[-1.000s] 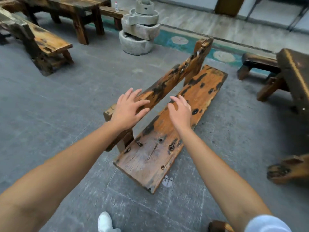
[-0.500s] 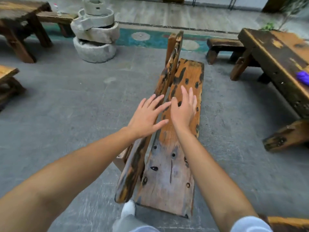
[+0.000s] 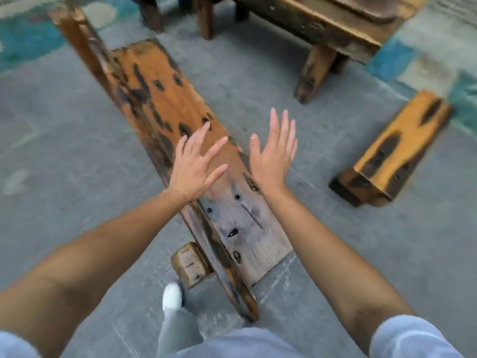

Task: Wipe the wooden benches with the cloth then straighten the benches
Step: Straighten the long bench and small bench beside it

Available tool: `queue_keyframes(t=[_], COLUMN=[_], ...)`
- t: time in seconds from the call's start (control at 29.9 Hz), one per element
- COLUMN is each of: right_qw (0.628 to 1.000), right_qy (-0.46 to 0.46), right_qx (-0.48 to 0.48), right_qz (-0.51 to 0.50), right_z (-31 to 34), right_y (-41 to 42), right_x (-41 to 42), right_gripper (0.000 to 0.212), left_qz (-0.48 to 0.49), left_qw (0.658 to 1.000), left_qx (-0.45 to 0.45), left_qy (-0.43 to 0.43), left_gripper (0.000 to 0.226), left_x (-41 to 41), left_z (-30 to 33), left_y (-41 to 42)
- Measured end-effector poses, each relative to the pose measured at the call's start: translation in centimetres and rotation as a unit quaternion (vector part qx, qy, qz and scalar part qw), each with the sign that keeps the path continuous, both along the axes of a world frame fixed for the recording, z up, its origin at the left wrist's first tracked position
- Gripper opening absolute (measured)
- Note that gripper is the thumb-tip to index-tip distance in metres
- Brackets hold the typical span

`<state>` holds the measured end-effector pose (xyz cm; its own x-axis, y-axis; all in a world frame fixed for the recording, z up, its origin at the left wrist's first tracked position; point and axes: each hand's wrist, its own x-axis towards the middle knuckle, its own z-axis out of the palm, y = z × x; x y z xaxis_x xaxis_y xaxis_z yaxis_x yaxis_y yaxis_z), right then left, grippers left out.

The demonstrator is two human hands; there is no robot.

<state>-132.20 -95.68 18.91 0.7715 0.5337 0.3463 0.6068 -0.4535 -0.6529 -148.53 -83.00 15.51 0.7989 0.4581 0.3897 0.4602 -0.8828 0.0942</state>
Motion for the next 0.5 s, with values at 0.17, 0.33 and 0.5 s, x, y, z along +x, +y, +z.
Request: queue_keyframes(t=[0.17,0.33,0.5], right_qw=[0.986,0.956,0.921], right_qy=[0.005,0.031,0.100], right_qx=[-0.052,-0.070,-0.146], right_qz=[-0.160,-0.283,-0.346], right_z=[-4.2,-6.0,-10.9], right_y=[-2.6,-6.4,-10.7], right_x=[-4.5,-8.9,-19.7], right_gripper=[0.071,0.068,0.067], left_qz=[-0.146,-0.243,-0.340], left_qw=[0.987,0.962,0.927], left_qx=[-0.070,-0.122,-0.135], left_qy=[-0.021,-0.004,0.083], left_gripper=[0.067,0.073,0.071], left_x=[1.5,0.9,-3.2], left_z=[-4.0,-6.6,-10.4], left_y=[3.0,4.0,3.7])
